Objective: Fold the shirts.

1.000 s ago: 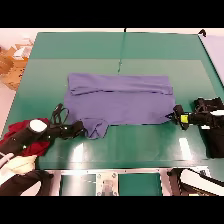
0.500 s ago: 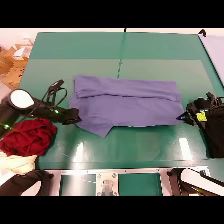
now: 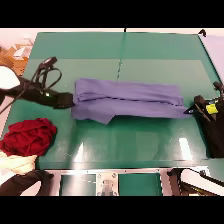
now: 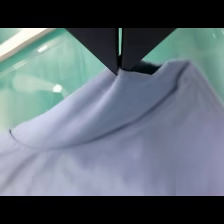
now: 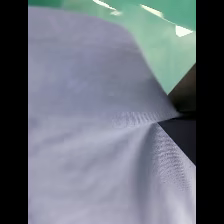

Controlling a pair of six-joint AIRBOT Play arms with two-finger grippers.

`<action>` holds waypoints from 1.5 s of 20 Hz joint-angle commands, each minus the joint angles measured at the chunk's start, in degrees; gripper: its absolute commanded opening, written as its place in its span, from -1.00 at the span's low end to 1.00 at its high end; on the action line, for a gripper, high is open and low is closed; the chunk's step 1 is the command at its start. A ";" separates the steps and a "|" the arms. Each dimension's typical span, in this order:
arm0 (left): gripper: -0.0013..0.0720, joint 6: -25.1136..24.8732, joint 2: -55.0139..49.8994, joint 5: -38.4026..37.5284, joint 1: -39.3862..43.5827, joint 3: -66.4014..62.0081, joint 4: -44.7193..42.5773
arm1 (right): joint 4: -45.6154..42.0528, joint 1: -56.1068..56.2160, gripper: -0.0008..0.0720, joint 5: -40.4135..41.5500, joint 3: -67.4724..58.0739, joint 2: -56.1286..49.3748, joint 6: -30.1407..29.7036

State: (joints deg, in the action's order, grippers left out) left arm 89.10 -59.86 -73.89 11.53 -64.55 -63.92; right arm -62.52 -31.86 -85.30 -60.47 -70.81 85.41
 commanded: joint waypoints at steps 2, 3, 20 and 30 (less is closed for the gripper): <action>-0.92 -2.51 -11.17 4.02 -0.04 -10.86 -1.49 | 2.73 4.70 -0.93 3.85 -7.93 -6.05 1.42; -0.92 -2.51 -14.56 4.70 -0.04 -14.40 -2.51 | 2.75 5.57 -0.93 4.33 -10.58 -9.14 2.49; 0.99 -1.11 -47.56 13.97 -3.43 -44.74 -3.63 | -0.42 2.34 0.59 -2.62 -43.19 -39.08 -6.49; 0.99 -1.07 -47.58 -0.52 -4.13 -44.72 -3.98 | -0.55 -0.48 0.66 -2.60 -35.39 -39.78 -19.96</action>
State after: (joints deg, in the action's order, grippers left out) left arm 88.03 -107.42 -71.81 7.49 -109.19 -67.90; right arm -62.98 -32.01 -87.70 -96.57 -110.15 68.55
